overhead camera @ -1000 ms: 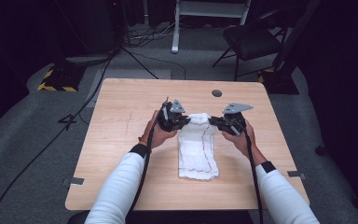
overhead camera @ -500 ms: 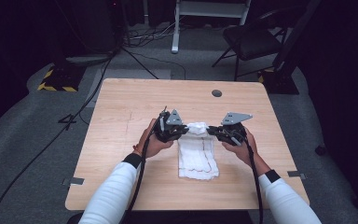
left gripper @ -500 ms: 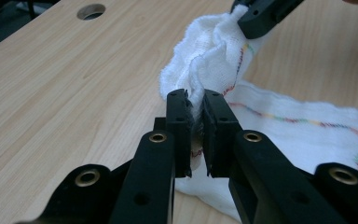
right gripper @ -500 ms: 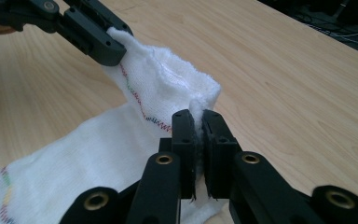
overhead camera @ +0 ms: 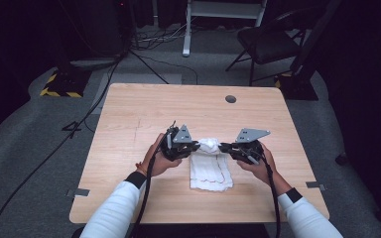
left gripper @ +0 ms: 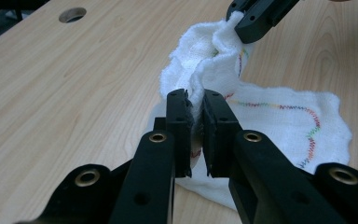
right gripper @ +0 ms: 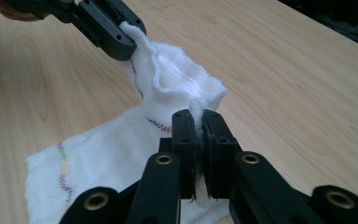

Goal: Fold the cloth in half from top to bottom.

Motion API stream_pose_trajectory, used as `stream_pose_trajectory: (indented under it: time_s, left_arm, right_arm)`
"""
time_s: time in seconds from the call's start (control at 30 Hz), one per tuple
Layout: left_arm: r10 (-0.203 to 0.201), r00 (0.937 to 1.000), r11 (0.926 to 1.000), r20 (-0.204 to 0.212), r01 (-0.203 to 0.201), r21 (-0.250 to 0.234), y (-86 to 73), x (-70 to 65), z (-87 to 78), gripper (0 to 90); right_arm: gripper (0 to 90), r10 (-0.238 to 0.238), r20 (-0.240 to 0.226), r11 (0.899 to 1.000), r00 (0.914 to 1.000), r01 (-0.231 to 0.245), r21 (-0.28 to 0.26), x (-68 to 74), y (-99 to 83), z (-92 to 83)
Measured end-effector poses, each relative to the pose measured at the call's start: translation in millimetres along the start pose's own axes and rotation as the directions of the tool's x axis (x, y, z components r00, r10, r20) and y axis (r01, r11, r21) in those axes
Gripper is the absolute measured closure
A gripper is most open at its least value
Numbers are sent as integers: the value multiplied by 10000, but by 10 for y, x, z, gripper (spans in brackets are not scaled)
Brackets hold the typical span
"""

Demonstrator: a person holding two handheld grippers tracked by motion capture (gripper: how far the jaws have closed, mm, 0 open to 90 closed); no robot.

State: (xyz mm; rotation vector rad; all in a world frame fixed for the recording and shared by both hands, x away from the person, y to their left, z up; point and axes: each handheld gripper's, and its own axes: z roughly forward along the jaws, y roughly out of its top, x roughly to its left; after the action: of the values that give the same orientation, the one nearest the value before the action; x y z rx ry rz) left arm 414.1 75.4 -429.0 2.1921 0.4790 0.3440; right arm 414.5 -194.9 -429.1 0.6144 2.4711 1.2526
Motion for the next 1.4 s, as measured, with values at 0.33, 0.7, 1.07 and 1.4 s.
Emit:
stream_pose_trajectory:
  time_s: [0.33, 0.7, 1.07, 1.4]
  left_arm:
    - [177, 9994, 9998, 283, -175, -52, -100, -159, -50, 823]
    - [509, 9927, 9971, 1089, -567, 511, -178, -429, -26, 822]
    - [282, 9873, 9909, 1564, -483, 1260, -372, -650, 65, 805]
    - [179, 9864, 9853, 1632, -452, 1650, -480, -748, 145, 792]
  right_arm:
    - [845, -261, -361, 9996, 9990, 263, 61, 161, -81, -91]
    - [843, -485, -946, 9980, 9943, 522, 366, 265, -218, -208]
    - [830, -457, -1447, 9926, 9884, 612, 1046, 421, -471, -227]
    - [817, -126, -1399, 9876, 9901, 342, 1529, 505, -679, -174]
